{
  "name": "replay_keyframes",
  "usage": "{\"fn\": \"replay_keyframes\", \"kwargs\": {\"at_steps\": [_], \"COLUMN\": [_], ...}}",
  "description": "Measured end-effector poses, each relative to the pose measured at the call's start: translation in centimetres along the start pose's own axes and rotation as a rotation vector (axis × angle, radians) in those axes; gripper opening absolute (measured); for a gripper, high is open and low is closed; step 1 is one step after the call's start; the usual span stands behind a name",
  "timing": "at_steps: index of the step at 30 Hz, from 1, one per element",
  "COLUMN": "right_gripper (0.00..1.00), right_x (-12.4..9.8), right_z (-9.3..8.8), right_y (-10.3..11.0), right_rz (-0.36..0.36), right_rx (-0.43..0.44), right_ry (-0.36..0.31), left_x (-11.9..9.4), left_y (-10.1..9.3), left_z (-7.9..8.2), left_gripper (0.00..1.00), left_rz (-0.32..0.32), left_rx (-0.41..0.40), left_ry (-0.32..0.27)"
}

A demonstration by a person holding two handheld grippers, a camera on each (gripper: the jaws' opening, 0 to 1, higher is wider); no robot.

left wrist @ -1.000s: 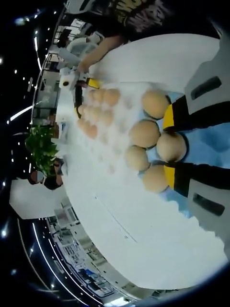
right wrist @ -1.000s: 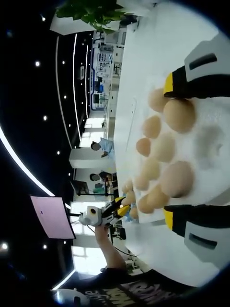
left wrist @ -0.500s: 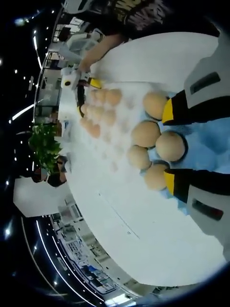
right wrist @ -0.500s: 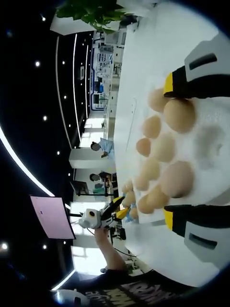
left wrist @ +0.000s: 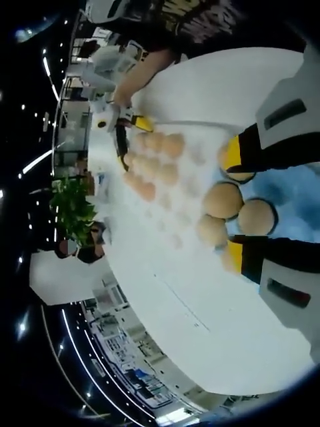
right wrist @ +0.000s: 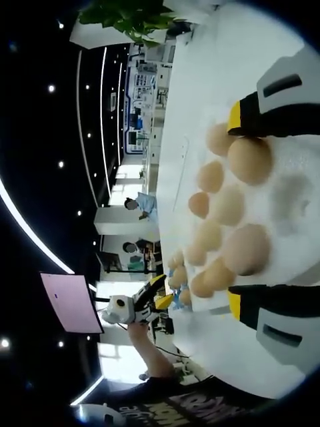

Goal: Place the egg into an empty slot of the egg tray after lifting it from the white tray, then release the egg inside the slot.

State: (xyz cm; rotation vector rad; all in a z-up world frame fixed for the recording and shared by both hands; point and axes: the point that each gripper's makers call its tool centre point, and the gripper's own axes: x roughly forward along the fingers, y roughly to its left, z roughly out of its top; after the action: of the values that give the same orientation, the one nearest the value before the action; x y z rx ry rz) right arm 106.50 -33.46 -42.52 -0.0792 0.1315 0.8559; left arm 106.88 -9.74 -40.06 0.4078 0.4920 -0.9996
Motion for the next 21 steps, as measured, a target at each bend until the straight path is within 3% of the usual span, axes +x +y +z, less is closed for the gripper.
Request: {"fn": "replay_keyframes", "kwargs": {"at_steps": [21], "right_gripper": [0.96], "right_x": [-0.1], "right_z": [0.1], "right_y": [-0.1], "right_rz": [-0.003], "right_rx": [0.001], "right_ry": [-0.002], "left_x": [4.2], "left_y": [-2.4], "left_z": [3.6], "left_gripper": [0.38], "left_rz": [-0.067], "left_rx": [0.078], "left_ry": [-0.031]}}
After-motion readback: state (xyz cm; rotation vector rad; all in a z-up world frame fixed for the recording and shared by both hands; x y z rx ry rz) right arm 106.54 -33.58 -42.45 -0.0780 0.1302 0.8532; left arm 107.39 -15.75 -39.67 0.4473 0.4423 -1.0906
